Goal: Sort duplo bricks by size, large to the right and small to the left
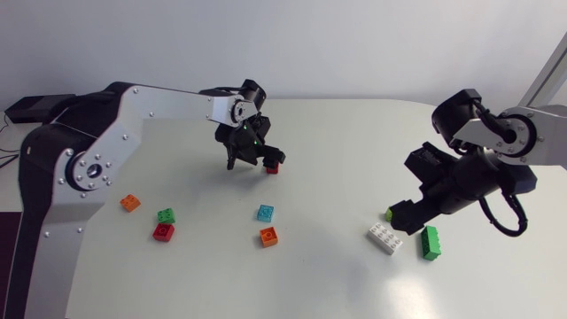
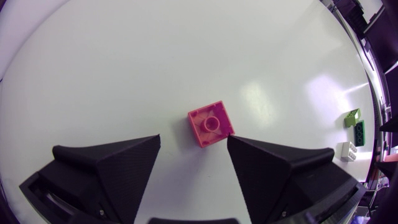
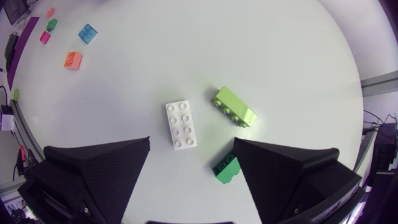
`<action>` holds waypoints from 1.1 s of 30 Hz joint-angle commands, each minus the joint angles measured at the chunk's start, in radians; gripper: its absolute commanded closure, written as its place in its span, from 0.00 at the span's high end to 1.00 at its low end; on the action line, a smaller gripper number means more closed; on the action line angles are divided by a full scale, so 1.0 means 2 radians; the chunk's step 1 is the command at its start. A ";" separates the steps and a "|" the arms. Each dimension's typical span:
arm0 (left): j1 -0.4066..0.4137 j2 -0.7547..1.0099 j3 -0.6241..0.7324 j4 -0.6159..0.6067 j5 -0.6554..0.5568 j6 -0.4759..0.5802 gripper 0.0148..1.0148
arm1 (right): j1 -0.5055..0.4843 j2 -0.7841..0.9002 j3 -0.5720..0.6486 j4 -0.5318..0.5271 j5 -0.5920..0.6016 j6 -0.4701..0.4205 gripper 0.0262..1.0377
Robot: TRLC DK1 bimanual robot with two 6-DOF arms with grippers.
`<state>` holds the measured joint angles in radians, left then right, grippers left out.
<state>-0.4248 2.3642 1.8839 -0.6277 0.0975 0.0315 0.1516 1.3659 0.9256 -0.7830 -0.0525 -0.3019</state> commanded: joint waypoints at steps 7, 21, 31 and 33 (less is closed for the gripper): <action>-0.017 -0.003 -0.010 -0.003 0.000 -0.016 0.58 | 0.007 -0.005 -0.006 -0.008 -0.001 0.012 0.94; -0.029 0.008 0.006 -0.001 0.000 -0.019 0.30 | 0.007 -0.011 -0.009 -0.011 -0.001 0.010 0.94; -0.018 -0.046 -0.063 0.014 0.000 -0.019 0.27 | 0.013 -0.013 -0.015 -0.011 -0.001 0.013 0.93; -0.015 -0.064 -0.088 0.021 0.000 -0.018 0.27 | 0.015 -0.015 -0.017 -0.011 -0.001 0.014 0.94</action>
<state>-0.4698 2.3035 1.7626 -0.5972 0.0978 0.0242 0.1715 1.3540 0.9234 -0.7868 -0.0525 -0.2981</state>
